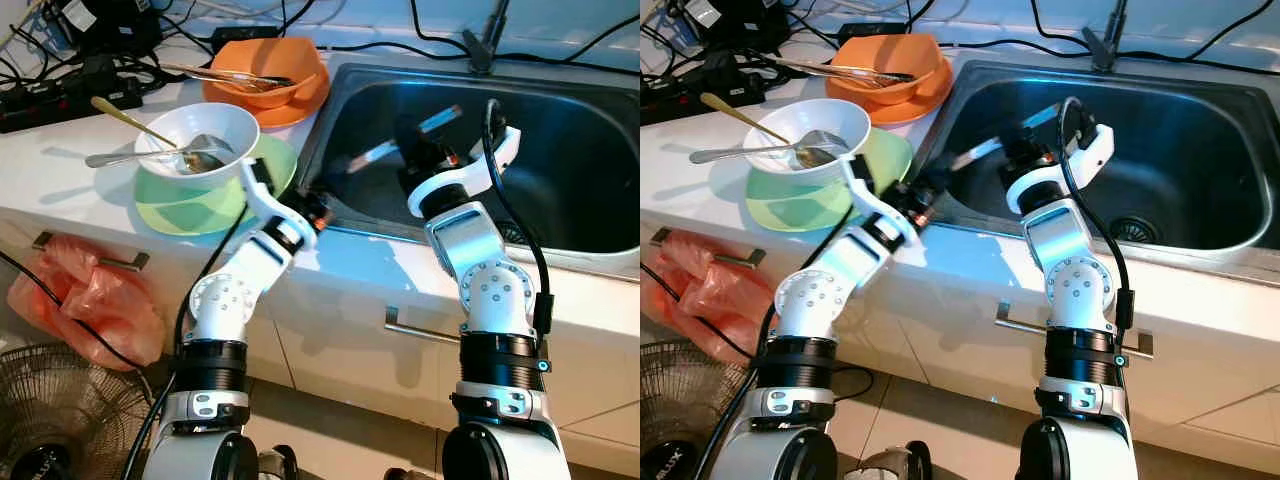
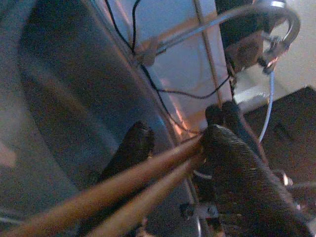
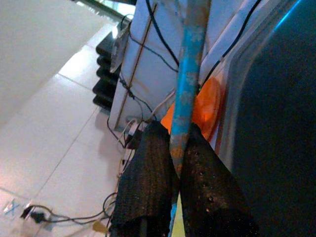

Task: Kitchen organization

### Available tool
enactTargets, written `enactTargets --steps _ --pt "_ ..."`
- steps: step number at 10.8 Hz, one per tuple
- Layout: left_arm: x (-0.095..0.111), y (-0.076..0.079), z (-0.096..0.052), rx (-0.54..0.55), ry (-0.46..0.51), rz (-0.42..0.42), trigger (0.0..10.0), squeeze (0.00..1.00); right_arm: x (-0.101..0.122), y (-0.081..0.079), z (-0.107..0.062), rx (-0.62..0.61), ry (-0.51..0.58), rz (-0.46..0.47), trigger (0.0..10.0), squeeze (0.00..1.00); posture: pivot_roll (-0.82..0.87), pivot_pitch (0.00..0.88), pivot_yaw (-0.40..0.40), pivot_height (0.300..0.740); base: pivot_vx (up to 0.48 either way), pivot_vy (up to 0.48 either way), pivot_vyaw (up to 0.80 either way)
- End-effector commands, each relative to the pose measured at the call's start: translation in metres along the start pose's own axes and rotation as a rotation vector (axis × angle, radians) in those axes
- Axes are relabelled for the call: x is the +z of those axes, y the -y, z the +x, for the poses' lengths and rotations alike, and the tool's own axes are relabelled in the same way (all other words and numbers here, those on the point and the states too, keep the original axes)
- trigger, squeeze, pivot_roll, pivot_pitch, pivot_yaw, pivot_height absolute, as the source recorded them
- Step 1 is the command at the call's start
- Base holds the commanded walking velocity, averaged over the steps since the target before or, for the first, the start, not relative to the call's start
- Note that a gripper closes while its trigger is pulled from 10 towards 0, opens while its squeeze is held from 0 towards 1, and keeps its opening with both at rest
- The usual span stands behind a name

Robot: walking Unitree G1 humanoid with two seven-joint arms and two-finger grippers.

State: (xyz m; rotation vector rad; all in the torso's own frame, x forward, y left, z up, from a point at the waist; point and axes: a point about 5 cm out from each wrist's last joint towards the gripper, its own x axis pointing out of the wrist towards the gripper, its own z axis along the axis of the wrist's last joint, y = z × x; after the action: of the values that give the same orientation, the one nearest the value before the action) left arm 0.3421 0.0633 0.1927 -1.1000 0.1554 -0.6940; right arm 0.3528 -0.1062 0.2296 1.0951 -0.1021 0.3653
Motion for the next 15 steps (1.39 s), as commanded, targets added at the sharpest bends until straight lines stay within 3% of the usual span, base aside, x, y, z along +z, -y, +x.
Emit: enactTargets --steps 1,4,6,8,11,12,13,14,15 --pt "-0.01 0.007 0.002 -0.025 -0.007 -0.01 10.0 1.0 -0.009 -0.012 0.009 -0.006 0.015 0.026 0.0 0.0 0.01 0.14 0.081 0.74 0.0 0.0 0.0" --pt "-0.013 0.007 -0.001 -0.024 -0.025 0.005 10.0 1.0 -0.003 -0.008 0.011 -0.044 0.049 0.004 0.0 0.0 0.01 0.141 0.078 0.74 0.0 0.0 0.0" --pt "-0.014 0.01 -0.008 -0.039 -0.059 0.115 10.0 1.0 0.014 0.005 0.013 -0.137 0.13 -0.11 0.0 0.0 0.01 0.142 0.077 0.74 0.0 0.0 0.0" --pt "-0.007 0.011 -0.019 -0.014 -0.033 0.268 10.0 1.0 0.034 0.011 0.013 -0.162 0.191 -0.386 0.0 0.0 0.02 0.149 0.076 0.74 0.0 0.0 0.0" --pt "0.011 0.012 -0.03 0.046 0.054 0.453 10.0 1.0 0.046 0.019 0.011 -0.181 0.213 -0.587 0.0 0.0 0.03 0.158 0.071 0.74 0.0 0.0 0.0" --pt "0.016 0.011 -0.034 0.078 0.07 0.533 10.0 1.0 0.048 0.022 0.011 -0.172 0.19 -0.748 0.8 0.0 0.03 0.161 0.072 0.74 0.0 0.0 0.0" --pt "0.017 0.01 -0.038 0.09 0.063 0.633 10.0 1.0 0.044 0.027 0.011 -0.179 0.134 -0.921 10.0 0.0 0.03 0.162 0.071 0.74 0.0 0.0 0.0" --pt "0.018 0.009 -0.042 0.112 0.049 0.75 10.0 1.0 0.039 0.034 0.006 -0.144 0.072 -1.032 10.0 0.0 0.03 0.163 0.071 0.74 0.0 0.0 0.0" --pt "0.019 0.008 -0.044 0.126 0.046 0.782 10.0 1.0 0.036 0.04 0.001 -0.118 0.02 -1.12 10.0 0.0 0.03 0.164 0.073 0.74 0.0 0.0 0.0"
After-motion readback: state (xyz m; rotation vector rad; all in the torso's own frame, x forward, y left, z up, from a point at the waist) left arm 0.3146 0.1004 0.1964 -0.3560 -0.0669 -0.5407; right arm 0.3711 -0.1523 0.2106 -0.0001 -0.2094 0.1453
